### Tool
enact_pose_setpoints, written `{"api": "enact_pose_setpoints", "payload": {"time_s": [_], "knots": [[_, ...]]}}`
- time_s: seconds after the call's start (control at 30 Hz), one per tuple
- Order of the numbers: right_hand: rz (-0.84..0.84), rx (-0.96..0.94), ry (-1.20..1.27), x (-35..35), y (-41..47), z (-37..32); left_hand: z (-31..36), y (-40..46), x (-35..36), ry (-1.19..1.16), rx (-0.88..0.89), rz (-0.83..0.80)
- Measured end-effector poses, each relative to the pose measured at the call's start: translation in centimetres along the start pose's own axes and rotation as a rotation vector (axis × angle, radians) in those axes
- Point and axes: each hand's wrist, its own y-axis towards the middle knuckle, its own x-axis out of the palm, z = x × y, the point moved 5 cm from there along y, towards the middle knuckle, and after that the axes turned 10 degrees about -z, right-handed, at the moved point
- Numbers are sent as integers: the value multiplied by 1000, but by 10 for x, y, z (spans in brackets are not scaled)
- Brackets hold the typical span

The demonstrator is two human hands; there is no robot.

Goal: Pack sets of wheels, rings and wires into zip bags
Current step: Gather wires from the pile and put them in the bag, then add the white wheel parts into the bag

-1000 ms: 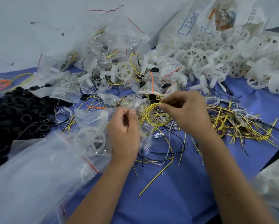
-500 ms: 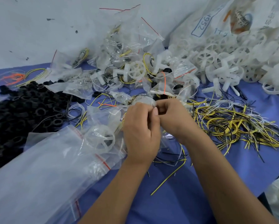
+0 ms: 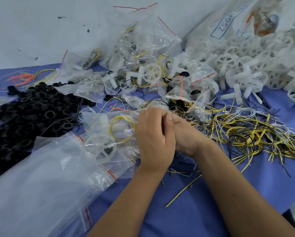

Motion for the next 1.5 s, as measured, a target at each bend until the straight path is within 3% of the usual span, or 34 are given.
{"api": "enact_pose_setpoints", "payload": {"time_s": [0.1, 0.17, 0.33, 0.47, 0.63, 0.8, 0.93, 1.07, 1.17, 1.27, 1.4, 1.5], "knots": [[-92, 107, 447, 4, 5, 6, -7, 1, -2, -3, -66, 37], [-189, 114, 606, 5, 8, 4, -14, 1, -2, -24, -159, 47], [-161, 164, 453, 12, 13, 8, -30, 1, 1, -91, -353, 24], [-132, 58, 467, 7, 10, 3, -31, 0, 0, -97, -367, 20], [-31, 123, 426, 14, 13, 15, -34, 0, 2, -104, -406, 25], [274, -45, -26, -7, 1, 2, -39, -1, 6, -90, -435, -47], [381, -69, -335, -21, -10, -7, -42, -2, 13, -47, -457, -157], [486, -24, -522, -40, -32, -19, -32, 0, 17, 97, -386, -251], [541, 2, -685, -59, -57, -29, -6, 6, 23, 138, -241, -287], [615, 68, -880, -79, -86, -36, 24, 11, 47, 141, -87, -434], [777, 233, -1026, -112, -120, -39, 49, 11, 89, 116, -63, -640], [809, 367, -1050, -133, -139, -37, 60, 1, 114, 151, -46, -743]]}}
